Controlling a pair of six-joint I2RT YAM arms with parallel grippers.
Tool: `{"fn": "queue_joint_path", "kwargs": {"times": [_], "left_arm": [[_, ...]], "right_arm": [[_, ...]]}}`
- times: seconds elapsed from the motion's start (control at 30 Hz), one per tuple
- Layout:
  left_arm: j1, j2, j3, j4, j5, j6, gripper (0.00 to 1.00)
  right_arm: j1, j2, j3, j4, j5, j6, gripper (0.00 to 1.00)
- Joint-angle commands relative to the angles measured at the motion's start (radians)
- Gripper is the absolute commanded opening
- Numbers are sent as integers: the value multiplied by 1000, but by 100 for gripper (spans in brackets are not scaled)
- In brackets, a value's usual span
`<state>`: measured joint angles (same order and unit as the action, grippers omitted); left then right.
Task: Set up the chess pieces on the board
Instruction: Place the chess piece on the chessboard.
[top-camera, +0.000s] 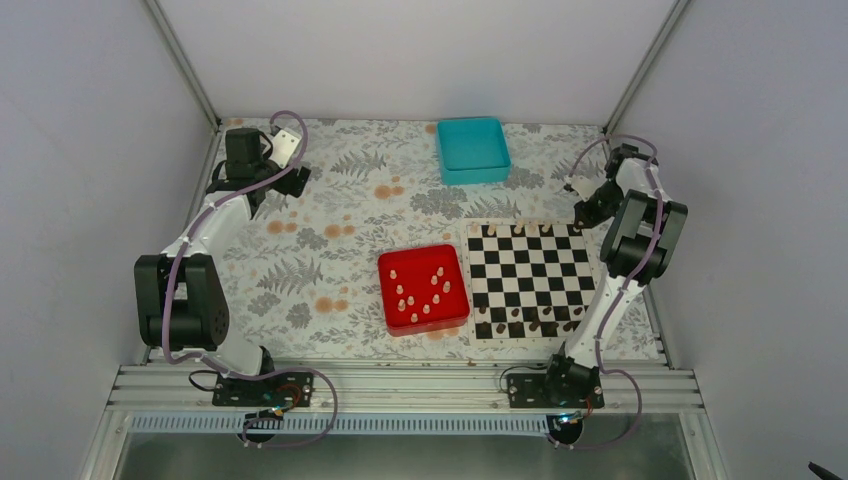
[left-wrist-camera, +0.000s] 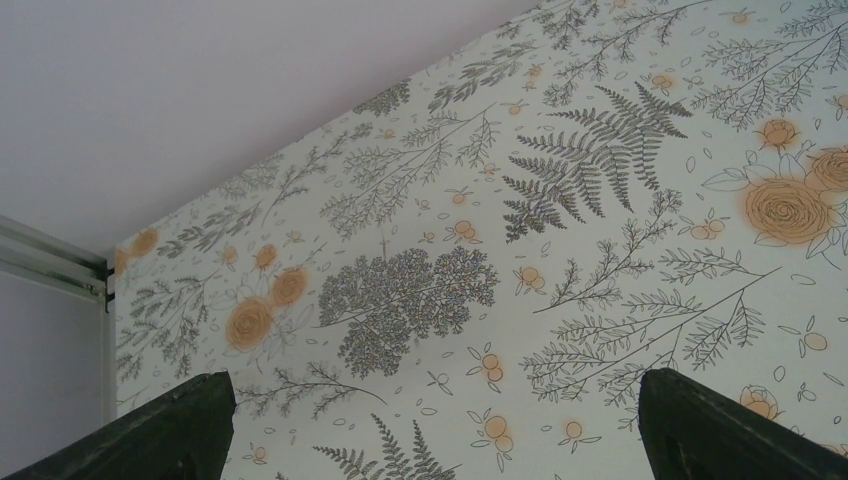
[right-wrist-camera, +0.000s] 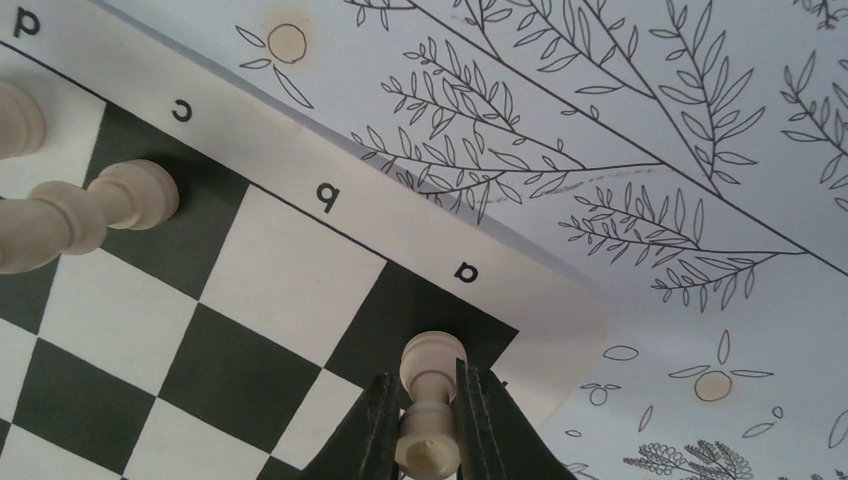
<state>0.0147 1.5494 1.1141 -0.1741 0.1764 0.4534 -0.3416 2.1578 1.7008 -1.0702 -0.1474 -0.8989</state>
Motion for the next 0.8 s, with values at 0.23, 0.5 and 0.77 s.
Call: {"fn": "queue_joint_path", "kwargs": {"times": [0.23,0.5,0.77], "left_arm": [[1,-16,-9,9,17,8,100],[0,-12,-8,8,16,8,100],[1,-14,-8,9,12,8,100]], "right_arm": [[0,22,-14,-7,-19,-23,9],[0,13,-16,9,-14,-21,18],[17,-87,52,-45,-44,-19,39]]}}
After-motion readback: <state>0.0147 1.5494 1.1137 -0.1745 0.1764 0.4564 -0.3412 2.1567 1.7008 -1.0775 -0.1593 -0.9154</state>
